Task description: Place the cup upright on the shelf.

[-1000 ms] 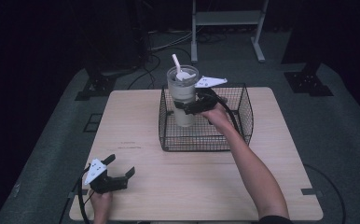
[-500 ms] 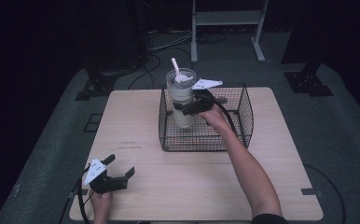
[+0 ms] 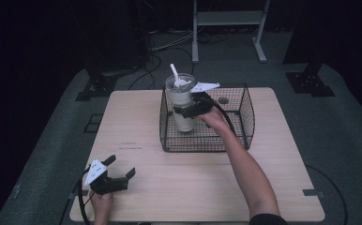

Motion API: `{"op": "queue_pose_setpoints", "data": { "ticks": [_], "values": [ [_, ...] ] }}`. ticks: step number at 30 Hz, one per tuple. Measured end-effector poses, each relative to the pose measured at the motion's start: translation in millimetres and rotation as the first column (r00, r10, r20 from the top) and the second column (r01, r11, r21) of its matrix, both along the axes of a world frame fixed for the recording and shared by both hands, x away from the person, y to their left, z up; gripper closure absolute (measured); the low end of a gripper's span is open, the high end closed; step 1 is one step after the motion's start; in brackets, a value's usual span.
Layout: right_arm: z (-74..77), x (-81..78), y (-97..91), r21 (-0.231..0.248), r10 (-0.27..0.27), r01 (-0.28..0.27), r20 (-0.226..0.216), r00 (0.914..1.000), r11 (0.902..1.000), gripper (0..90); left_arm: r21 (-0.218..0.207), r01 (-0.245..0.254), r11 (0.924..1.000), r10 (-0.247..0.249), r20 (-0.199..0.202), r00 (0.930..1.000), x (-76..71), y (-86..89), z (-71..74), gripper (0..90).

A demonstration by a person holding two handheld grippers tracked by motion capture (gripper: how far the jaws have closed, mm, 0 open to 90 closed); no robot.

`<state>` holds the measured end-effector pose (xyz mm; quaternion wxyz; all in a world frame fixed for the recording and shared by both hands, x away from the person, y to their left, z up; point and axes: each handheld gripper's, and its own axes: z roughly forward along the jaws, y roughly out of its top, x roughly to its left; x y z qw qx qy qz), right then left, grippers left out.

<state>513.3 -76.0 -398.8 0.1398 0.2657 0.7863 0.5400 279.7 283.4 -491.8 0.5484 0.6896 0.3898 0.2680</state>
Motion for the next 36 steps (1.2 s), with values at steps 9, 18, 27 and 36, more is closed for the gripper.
{"op": "queue_pose_setpoints", "data": {
  "ticks": [9, 18, 27, 36],
  "values": [
    [-9.4, 3.9, 4.0, -0.033, 0.013, -0.014, -0.039, 0.9992, 0.9993, 8.4, -0.002, 0.001, 1.0000, -0.001, 0.002, 1.0000, 0.0, 0.1, -0.1, 0.0],
    [-16.5, 5.0, 7.3, -0.043, 0.022, -0.024, -0.058, 0.9981, 0.9988, 7.6, -0.003, 0.002, 1.0000, -0.002, 0.003, 1.0000, -0.1, 0.3, -0.1, 0.0],
    [-19.6, 3.0, 4.5, -0.053, 0.057, -0.058, -0.026, 0.9980, 0.9969, 7.4, -0.003, 0.001, 1.0000, -0.001, 0.001, 1.0000, -0.3, -0.3, -0.2, 0.0],
    [-22.2, 1.6, -0.3, -0.048, 0.086, -0.087, -0.008, 0.9962, 0.9951, 7.5, -0.003, 0.001, 1.0000, -0.001, 0.001, 1.0000, -0.3, -0.4, -0.2, 0.0]
  ]
}}
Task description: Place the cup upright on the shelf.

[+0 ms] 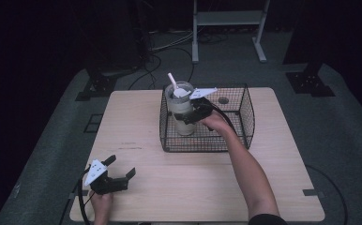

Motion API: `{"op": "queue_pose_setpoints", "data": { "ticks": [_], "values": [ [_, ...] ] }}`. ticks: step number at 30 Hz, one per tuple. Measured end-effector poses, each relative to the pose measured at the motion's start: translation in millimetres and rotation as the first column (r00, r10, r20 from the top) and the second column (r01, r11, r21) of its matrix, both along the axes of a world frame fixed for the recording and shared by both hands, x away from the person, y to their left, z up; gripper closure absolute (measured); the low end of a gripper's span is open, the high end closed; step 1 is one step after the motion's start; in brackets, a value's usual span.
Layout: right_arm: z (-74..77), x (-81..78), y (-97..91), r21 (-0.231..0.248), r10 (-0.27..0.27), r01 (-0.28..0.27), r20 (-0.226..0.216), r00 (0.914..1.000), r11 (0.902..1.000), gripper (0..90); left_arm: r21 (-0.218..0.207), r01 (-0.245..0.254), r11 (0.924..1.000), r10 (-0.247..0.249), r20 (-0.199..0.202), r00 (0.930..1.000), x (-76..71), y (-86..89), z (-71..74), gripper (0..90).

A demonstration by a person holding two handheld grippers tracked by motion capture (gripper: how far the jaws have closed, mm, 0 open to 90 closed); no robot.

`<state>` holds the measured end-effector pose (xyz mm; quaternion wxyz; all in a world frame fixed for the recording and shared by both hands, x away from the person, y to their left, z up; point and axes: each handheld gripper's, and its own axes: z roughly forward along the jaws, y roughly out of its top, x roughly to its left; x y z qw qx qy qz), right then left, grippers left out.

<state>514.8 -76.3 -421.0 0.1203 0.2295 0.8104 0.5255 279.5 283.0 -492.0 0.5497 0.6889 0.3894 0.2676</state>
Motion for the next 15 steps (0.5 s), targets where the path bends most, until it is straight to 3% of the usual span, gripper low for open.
{"op": "queue_pose_setpoints", "data": {
  "ticks": [15],
  "values": [
    [0.1, -4.7, -12.2, -0.013, 0.005, -0.005, 0.003, 1.0000, 0.9999, 7.8, 0.008, -0.003, 1.0000, 0.003, -0.003, 1.0000, 1.0, -1.0, -0.1, 0.0]
  ]
}}
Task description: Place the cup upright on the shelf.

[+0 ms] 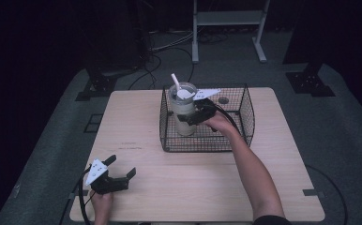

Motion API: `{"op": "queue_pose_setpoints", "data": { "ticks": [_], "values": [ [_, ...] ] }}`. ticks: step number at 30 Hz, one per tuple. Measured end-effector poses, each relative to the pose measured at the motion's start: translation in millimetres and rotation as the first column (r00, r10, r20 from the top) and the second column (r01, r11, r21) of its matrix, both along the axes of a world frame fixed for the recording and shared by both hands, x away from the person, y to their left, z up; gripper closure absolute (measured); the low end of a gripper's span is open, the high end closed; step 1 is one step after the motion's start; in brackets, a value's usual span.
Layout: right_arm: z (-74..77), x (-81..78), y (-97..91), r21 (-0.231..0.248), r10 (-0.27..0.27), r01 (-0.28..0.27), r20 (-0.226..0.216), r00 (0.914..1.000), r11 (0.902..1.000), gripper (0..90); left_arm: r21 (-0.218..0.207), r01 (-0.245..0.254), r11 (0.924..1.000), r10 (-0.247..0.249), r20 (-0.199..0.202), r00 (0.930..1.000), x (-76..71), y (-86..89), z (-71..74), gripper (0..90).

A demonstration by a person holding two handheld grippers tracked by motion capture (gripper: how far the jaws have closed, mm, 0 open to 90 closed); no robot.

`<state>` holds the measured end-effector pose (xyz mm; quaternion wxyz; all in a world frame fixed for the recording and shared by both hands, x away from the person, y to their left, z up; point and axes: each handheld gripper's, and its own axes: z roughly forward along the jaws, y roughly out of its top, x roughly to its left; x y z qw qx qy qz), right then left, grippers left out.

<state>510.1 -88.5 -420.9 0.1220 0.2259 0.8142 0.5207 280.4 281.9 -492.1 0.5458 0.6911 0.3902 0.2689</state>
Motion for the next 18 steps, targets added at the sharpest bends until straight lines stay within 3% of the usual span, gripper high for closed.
{"op": "queue_pose_setpoints", "data": {
  "ticks": [18],
  "values": [
    [2.5, -5.1, -6.7, -0.042, 0.000, 0.001, 0.008, 1.0000, 0.9991, 8.1, 0.001, 0.002, 1.0000, -0.002, 0.000, 1.0000, -0.5, 0.1, 0.0, 0.0]
  ]
}}
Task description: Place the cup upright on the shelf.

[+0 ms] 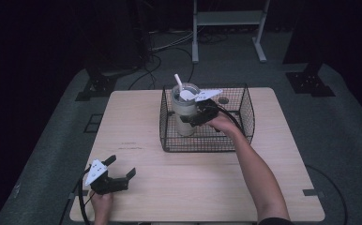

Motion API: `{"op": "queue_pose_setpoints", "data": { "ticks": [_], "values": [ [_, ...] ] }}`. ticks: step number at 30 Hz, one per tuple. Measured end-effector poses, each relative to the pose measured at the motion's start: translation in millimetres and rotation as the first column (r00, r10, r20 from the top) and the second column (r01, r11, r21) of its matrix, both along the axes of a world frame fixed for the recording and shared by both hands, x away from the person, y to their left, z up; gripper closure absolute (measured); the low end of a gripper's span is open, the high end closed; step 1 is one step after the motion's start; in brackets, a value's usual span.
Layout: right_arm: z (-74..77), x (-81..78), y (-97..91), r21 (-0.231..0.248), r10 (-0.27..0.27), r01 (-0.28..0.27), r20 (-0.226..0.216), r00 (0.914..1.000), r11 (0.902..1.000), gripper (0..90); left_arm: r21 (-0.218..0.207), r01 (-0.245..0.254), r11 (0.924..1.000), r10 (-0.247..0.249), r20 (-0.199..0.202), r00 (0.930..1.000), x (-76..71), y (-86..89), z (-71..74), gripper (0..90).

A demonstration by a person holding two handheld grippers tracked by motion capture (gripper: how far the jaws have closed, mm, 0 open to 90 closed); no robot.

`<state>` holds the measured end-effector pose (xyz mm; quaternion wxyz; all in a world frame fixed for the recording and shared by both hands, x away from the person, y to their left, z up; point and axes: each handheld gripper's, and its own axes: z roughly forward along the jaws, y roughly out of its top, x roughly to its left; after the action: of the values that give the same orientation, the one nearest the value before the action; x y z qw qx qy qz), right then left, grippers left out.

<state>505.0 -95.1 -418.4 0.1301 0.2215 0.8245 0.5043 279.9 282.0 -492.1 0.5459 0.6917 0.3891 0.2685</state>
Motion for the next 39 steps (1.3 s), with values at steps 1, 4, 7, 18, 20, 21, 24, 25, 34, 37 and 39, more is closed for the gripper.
{"op": "queue_pose_setpoints", "data": {
  "ticks": [1, 4, 7, 18, 20, 21, 24, 25, 34, 37, 39],
  "values": [
    [0.1, 0.0, -0.3, -0.003, 0.000, 0.000, 0.002, 1.0000, 1.0000, 8.1, 0.000, 0.000, 1.0000, 0.000, 0.000, 1.0000, 0.0, 0.0, 0.0, 0.0],
    [0.8, 0.3, -1.8, -0.007, -0.001, 0.001, 0.004, 1.0000, 1.0000, 8.1, -0.004, 0.000, 1.0000, 0.000, 0.000, 1.0000, 0.0, 0.7, 0.0, 0.0],
    [1.0, -1.0, -2.6, -0.011, 0.000, 0.000, 0.007, 1.0000, 0.9999, 8.1, -0.009, 0.000, 1.0000, 0.000, 0.000, 1.0000, -0.3, 1.3, 0.1, 0.0],
    [10.3, -6.1, -14.5, -0.018, -0.002, 0.002, 0.012, 0.9999, 0.9998, 8.1, -0.002, -0.001, 1.0000, 0.001, 0.001, 1.0000, -0.2, 0.4, 0.1, 0.0],
    [11.9, -7.1, -15.6, -0.013, -0.001, 0.001, 0.011, 0.9999, 0.9999, 8.1, -0.003, -0.001, 1.0000, 0.001, 0.000, 1.0000, -0.1, 0.5, 0.1, 0.0],
    [12.9, -7.8, -16.1, -0.013, -0.002, 0.002, 0.009, 1.0000, 0.9999, 8.1, -0.003, -0.001, 1.0000, 0.001, 0.000, 1.0000, -0.1, 0.5, 0.1, 0.0],
    [15.9, -9.2, -18.7, -0.020, -0.002, 0.003, 0.007, 1.0000, 0.9998, 8.1, -0.002, -0.002, 1.0000, 0.002, 0.000, 1.0000, -0.1, 0.5, 0.1, 0.0],
    [16.4, -9.7, -19.4, -0.018, -0.003, 0.003, 0.007, 1.0000, 0.9998, 8.0, -0.002, -0.001, 1.0000, 0.001, 0.000, 1.0000, -0.1, 0.4, 0.1, 0.0],
    [26.7, -16.1, -30.0, -0.013, -0.021, 0.021, 0.012, 0.9997, 0.9997, 8.1, 0.000, -0.002, 1.0000, 0.002, 0.000, 1.0000, -0.1, 0.0, 0.0, 0.0],
    [30.7, -17.2, -35.2, -0.012, -0.034, 0.035, 0.016, 0.9993, 0.9993, 8.1, 0.001, -0.002, 1.0000, 0.002, -0.001, 1.0000, -0.2, -0.2, 0.0, 0.0],
    [33.1, -18.4, -39.3, -0.010, -0.046, 0.046, 0.005, 0.9989, 0.9989, 8.1, 0.001, -0.002, 1.0000, 0.002, -0.001, 1.0000, -0.2, -0.3, 0.0, 0.0]
  ]
}}
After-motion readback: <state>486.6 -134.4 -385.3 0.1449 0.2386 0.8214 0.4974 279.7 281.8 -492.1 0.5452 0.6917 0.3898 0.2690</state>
